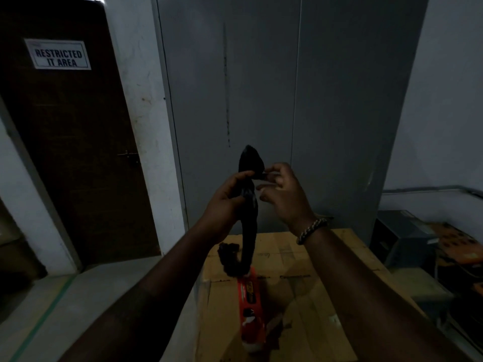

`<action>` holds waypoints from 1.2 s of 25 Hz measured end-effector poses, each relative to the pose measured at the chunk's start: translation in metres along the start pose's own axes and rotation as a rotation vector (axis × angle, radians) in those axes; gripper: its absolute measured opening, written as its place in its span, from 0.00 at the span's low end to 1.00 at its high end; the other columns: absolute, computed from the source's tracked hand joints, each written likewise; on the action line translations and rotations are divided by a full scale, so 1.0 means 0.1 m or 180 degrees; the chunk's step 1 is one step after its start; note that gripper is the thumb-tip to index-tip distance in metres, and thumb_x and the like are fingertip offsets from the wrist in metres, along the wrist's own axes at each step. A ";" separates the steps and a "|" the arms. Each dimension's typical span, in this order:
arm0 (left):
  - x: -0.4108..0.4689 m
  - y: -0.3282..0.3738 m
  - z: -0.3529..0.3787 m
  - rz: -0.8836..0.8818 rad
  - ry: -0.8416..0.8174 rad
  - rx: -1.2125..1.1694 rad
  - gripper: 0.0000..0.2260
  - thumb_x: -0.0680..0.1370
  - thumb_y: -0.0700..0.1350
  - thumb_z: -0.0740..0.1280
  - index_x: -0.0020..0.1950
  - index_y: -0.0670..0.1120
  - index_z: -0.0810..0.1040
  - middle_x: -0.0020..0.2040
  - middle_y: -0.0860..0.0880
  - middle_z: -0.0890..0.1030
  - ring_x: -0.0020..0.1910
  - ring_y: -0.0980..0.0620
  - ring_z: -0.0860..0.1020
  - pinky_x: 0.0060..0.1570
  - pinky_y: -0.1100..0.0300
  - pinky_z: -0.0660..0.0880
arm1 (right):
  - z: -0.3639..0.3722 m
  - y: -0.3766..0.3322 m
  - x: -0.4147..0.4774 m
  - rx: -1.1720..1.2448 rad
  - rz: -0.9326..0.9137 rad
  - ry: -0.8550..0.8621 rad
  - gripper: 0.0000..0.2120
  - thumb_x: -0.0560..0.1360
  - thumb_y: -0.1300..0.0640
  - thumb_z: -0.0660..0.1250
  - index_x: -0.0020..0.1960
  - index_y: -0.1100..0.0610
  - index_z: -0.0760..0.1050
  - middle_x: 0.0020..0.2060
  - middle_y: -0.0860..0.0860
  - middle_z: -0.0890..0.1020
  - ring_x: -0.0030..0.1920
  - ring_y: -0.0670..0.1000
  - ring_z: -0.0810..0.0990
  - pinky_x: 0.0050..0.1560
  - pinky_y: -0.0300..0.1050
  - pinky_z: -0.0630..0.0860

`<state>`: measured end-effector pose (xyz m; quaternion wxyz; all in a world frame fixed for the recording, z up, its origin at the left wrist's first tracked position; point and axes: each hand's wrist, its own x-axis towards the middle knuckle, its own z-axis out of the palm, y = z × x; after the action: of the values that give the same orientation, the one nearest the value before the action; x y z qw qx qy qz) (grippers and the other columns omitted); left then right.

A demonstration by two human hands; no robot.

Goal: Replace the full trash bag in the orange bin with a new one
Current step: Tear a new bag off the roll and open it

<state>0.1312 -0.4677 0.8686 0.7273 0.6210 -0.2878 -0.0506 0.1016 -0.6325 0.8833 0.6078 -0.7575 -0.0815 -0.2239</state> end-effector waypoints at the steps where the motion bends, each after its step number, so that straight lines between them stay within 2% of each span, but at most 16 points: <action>1: -0.01 -0.01 0.00 0.0014 -0.0094 0.0068 0.27 0.77 0.25 0.55 0.69 0.47 0.74 0.60 0.43 0.79 0.46 0.48 0.79 0.40 0.56 0.76 | 0.00 -0.02 0.02 0.0059 -0.0094 0.0008 0.15 0.75 0.69 0.65 0.56 0.52 0.73 0.55 0.51 0.80 0.51 0.52 0.84 0.53 0.58 0.82; 4: -0.05 -0.01 0.01 0.0034 -0.0288 0.0202 0.24 0.75 0.25 0.55 0.66 0.43 0.75 0.61 0.41 0.78 0.47 0.46 0.79 0.40 0.55 0.76 | -0.01 -0.04 0.04 0.0382 -0.0171 -0.0058 0.21 0.73 0.76 0.65 0.56 0.52 0.76 0.61 0.54 0.79 0.54 0.55 0.84 0.54 0.57 0.82; 8: -0.06 -0.07 -0.07 -0.0003 -0.0415 0.0127 0.16 0.70 0.29 0.58 0.55 0.39 0.74 0.48 0.41 0.75 0.42 0.41 0.73 0.42 0.46 0.68 | -0.05 -0.02 0.05 0.0758 -0.0109 -0.0063 0.30 0.72 0.77 0.66 0.62 0.46 0.78 0.63 0.53 0.79 0.58 0.56 0.81 0.53 0.55 0.82; 10: -0.07 -0.09 -0.11 -0.0023 -0.0522 0.0200 0.15 0.69 0.30 0.58 0.51 0.40 0.75 0.46 0.41 0.75 0.42 0.40 0.73 0.43 0.45 0.68 | -0.05 0.00 0.06 0.0693 -0.0190 0.0108 0.25 0.73 0.75 0.68 0.60 0.49 0.79 0.60 0.53 0.81 0.60 0.55 0.81 0.55 0.56 0.82; 13: -0.11 -0.09 -0.11 0.0001 -0.0479 0.0519 0.11 0.71 0.33 0.59 0.49 0.39 0.77 0.45 0.43 0.78 0.43 0.44 0.77 0.45 0.50 0.72 | -0.03 0.05 0.07 -0.0103 -0.0516 0.0480 0.15 0.74 0.71 0.70 0.54 0.55 0.81 0.52 0.54 0.83 0.54 0.54 0.83 0.51 0.61 0.82; 16: -0.08 -0.12 -0.09 -0.0053 0.0175 0.0788 0.04 0.75 0.42 0.66 0.43 0.42 0.78 0.42 0.41 0.80 0.40 0.45 0.80 0.40 0.54 0.76 | -0.03 0.04 0.04 -0.0708 -0.0573 0.0676 0.12 0.73 0.65 0.72 0.54 0.54 0.77 0.44 0.53 0.83 0.44 0.52 0.84 0.40 0.59 0.82; 17: -0.07 -0.13 -0.09 0.0034 0.0467 0.1016 0.05 0.75 0.45 0.70 0.43 0.44 0.77 0.44 0.42 0.82 0.42 0.46 0.81 0.41 0.53 0.77 | -0.04 0.02 0.03 -0.0873 -0.0539 0.0684 0.12 0.73 0.63 0.72 0.53 0.51 0.74 0.41 0.53 0.82 0.40 0.53 0.83 0.36 0.58 0.82; 19: -0.07 -0.11 -0.08 0.0275 0.0802 0.1558 0.11 0.73 0.45 0.74 0.51 0.53 0.75 0.57 0.49 0.79 0.53 0.53 0.80 0.48 0.53 0.79 | -0.05 -0.03 0.01 -0.1206 -0.0423 0.0464 0.11 0.74 0.59 0.72 0.50 0.50 0.70 0.34 0.54 0.80 0.31 0.54 0.81 0.28 0.53 0.80; 21: -0.11 -0.07 -0.07 0.0631 0.0654 0.1882 0.25 0.73 0.40 0.74 0.65 0.59 0.71 0.67 0.56 0.72 0.62 0.59 0.75 0.57 0.61 0.76 | -0.02 -0.07 -0.02 -0.1445 -0.0299 0.0199 0.11 0.73 0.58 0.71 0.48 0.51 0.69 0.30 0.54 0.78 0.26 0.52 0.77 0.25 0.47 0.71; 22: -0.11 -0.05 -0.07 0.0790 0.0523 0.1955 0.28 0.74 0.39 0.73 0.69 0.59 0.70 0.69 0.58 0.71 0.63 0.61 0.74 0.59 0.63 0.76 | -0.01 -0.09 -0.03 -0.1448 -0.0197 0.0084 0.12 0.73 0.59 0.72 0.48 0.51 0.69 0.30 0.54 0.78 0.25 0.51 0.75 0.24 0.45 0.68; 23: -0.09 -0.04 -0.07 0.0939 0.0430 0.2035 0.26 0.76 0.39 0.72 0.70 0.58 0.72 0.68 0.57 0.74 0.63 0.61 0.75 0.60 0.61 0.77 | 0.00 -0.11 -0.03 -0.1364 -0.0067 -0.0033 0.13 0.73 0.59 0.72 0.50 0.52 0.69 0.30 0.55 0.78 0.24 0.49 0.74 0.24 0.43 0.67; 25: -0.04 -0.08 -0.09 0.1143 0.0432 0.2169 0.16 0.78 0.40 0.71 0.65 0.53 0.80 0.60 0.55 0.82 0.58 0.59 0.80 0.57 0.55 0.79 | -0.02 -0.15 -0.02 -0.0746 0.0222 -0.0281 0.15 0.73 0.59 0.73 0.53 0.54 0.68 0.33 0.59 0.80 0.25 0.51 0.77 0.24 0.43 0.68; 28: -0.07 -0.06 -0.01 0.0606 0.0725 0.1753 0.08 0.81 0.44 0.67 0.58 0.48 0.83 0.49 0.53 0.85 0.47 0.61 0.82 0.44 0.62 0.78 | -0.11 -0.26 -0.03 0.1239 0.0544 -0.0666 0.13 0.78 0.62 0.69 0.60 0.59 0.70 0.43 0.66 0.80 0.37 0.60 0.79 0.31 0.48 0.74; 29: -0.10 -0.04 0.03 0.0389 0.0782 0.1540 0.08 0.82 0.46 0.66 0.56 0.46 0.83 0.46 0.51 0.85 0.42 0.60 0.82 0.39 0.64 0.76 | -0.14 -0.28 -0.04 0.1774 0.0527 -0.0727 0.14 0.79 0.64 0.66 0.63 0.59 0.71 0.48 0.66 0.80 0.41 0.61 0.80 0.34 0.50 0.76; 30: -0.12 -0.01 0.06 0.0228 0.0785 0.1357 0.10 0.82 0.48 0.65 0.54 0.44 0.83 0.44 0.49 0.85 0.39 0.57 0.81 0.36 0.64 0.75 | -0.17 -0.27 -0.04 0.2002 0.0405 -0.0723 0.18 0.78 0.68 0.64 0.66 0.59 0.71 0.53 0.65 0.81 0.45 0.61 0.81 0.38 0.52 0.78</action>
<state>0.1188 -0.4681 0.8634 0.6109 0.7512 -0.2227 0.1132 0.0835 -0.6411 0.9081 0.8114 -0.5566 -0.1663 -0.0637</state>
